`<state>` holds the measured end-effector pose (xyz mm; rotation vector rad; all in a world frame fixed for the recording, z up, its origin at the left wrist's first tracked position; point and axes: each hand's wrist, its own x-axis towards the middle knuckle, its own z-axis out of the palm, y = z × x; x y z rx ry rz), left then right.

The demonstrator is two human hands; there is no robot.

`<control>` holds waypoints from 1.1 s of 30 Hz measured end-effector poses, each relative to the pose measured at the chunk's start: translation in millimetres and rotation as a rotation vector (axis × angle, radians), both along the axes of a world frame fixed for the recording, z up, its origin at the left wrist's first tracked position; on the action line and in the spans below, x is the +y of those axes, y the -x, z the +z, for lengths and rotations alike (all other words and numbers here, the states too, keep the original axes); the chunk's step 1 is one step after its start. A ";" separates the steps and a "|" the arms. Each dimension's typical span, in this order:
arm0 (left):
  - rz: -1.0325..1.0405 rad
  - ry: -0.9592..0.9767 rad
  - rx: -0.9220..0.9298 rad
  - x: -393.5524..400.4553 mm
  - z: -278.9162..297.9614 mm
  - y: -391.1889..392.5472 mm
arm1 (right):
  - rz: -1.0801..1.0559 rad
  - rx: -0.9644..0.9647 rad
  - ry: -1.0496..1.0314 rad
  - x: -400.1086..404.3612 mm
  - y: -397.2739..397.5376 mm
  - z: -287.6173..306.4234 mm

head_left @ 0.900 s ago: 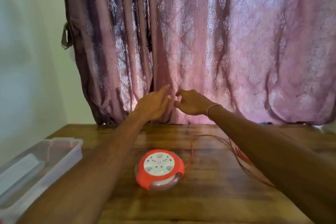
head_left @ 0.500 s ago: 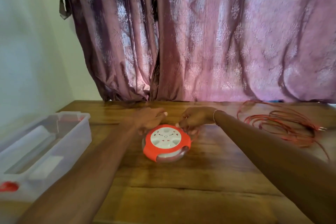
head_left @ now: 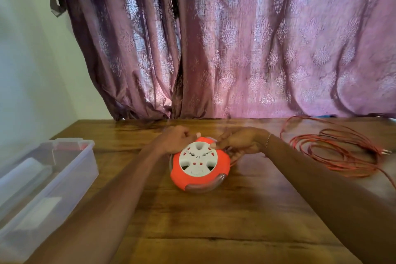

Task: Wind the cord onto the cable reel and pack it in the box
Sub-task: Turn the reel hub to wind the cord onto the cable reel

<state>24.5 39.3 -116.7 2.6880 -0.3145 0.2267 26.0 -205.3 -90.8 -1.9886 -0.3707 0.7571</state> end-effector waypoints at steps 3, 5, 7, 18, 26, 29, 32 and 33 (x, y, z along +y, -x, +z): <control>0.062 0.105 -0.191 -9.3 22.6 -4.2 | 0.008 -0.028 -0.132 -13.7 -5.3 11.5; 0.087 0.288 -0.290 -15.0 35.1 -9.2 | -0.042 -0.054 -0.245 -20.7 -7.6 17.6; 0.111 0.480 -0.367 -18.3 43.5 -16.8 | -0.158 -0.076 -0.371 -25.8 -9.2 23.5; -0.040 1.146 -0.324 -61.8 54.1 -42.3 | -0.436 -0.087 -0.851 -23.6 -16.6 60.3; -0.009 1.058 -0.506 -76.0 68.6 -52.0 | -0.418 -0.234 -0.736 -35.2 -21.4 66.3; -0.014 1.040 -0.562 -78.2 71.4 -56.5 | -0.381 -0.300 -0.634 -42.6 -20.0 70.2; -0.004 1.043 -0.587 -81.3 72.0 -61.6 | -0.488 -0.581 -0.358 -47.6 -20.2 73.5; 0.009 1.046 -0.589 -81.7 70.3 -64.0 | -0.569 -0.805 -0.217 -49.7 -21.4 74.4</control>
